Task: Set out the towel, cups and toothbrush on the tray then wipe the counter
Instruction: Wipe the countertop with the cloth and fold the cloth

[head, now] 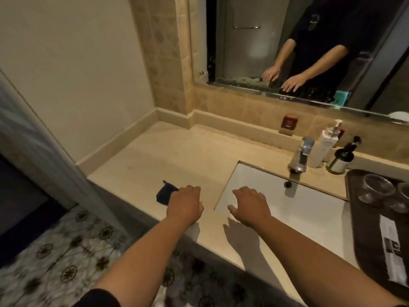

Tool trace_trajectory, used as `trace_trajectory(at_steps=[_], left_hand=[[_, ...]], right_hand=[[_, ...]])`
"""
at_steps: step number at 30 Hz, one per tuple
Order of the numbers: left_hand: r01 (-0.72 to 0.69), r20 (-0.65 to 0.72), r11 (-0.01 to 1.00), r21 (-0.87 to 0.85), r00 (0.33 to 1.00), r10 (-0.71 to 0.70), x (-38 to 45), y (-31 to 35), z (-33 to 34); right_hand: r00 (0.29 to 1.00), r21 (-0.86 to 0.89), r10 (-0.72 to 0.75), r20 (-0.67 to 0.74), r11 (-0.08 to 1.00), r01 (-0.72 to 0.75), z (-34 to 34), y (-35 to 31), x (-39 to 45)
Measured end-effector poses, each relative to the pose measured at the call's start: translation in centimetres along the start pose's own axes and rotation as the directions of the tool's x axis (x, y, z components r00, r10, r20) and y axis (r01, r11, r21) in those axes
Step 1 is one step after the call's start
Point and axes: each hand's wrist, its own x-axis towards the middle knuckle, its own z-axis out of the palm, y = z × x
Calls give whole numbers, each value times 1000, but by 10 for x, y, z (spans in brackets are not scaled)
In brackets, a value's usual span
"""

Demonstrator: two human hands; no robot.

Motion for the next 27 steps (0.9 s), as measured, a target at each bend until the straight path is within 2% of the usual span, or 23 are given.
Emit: trace_trajectory(at_steps=[4, 8, 12, 21, 27], left_hand=[[129, 5, 992, -8, 992, -129, 11, -96, 2], [184, 23, 983, 7, 983, -184, 35, -195, 8], [253, 43, 967, -28, 967, -252, 57, -268, 19], [314, 77, 943, -111, 949, -307, 116, -317, 63], [336, 120, 936, -105, 938, -324, 154, -334, 102]], right_hand=[[999, 47, -47, -8, 998, 47, 16, -82, 48], [992, 40, -123, 14, 992, 122, 35, -158, 92], [984, 79, -174, 23, 982, 172, 58, -199, 111], [944, -92, -277, 178, 951, 296, 114, -183, 110], [935, -44, -329, 135, 940, 337, 127, -191, 86]])
